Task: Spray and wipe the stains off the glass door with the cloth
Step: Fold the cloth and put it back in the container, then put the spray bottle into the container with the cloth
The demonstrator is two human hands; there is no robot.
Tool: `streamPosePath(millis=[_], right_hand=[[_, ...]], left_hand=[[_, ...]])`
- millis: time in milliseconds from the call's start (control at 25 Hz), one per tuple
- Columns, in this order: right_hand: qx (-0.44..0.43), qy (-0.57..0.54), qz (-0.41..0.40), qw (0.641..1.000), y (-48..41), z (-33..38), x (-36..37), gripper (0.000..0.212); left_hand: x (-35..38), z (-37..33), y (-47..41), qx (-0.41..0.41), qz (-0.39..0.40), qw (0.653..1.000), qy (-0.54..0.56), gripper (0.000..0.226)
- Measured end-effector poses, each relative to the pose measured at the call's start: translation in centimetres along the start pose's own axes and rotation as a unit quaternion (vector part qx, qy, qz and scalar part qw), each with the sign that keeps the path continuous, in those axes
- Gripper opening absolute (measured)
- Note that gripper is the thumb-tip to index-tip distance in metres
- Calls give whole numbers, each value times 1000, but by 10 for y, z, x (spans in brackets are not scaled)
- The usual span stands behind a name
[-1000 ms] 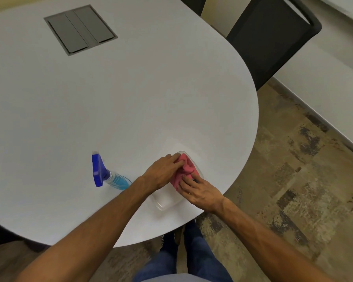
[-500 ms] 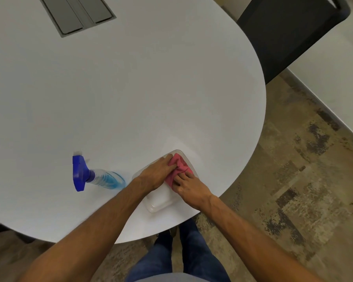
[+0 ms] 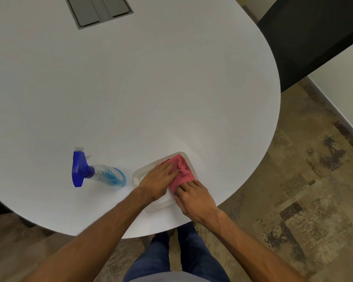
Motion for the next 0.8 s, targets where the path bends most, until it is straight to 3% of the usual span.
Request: streamPosePath(millis=[160,320,360,520,600,800], right_hand=[[15,26,71,997,1,5,0,60],[32,-51,160,985,-6,3,-9,105],[29,-59,151,986,-7,2,-10,104],[-7,-89,22,996,-11,-10,-14,54],[8,-119,-32,992,-20,-18,-19,41],[51,-214,-35,975,-57,-12,-34,60]], left_hand=[[4,-6,-7,5,9,999,-48,74],[2,-10,-8,0,27,997,-69,74],[-1,-12,-7,1,22,998,-61,72],[-16,-19,11,-36,-60,998,5,65],[-22,-18,24,-65,-117,990,37,64],[-38,-22,67,-143,-262,953,61,51]])
Point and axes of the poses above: each hand's wrist, its own y-axis away from the middle knuckle, its own x-axis out of the palm, z = x × y, the point moved 1 cm from there along -y, towards the middle knuckle, and after that the axes turned 6 degrees about -z, right-handed, at the moved point
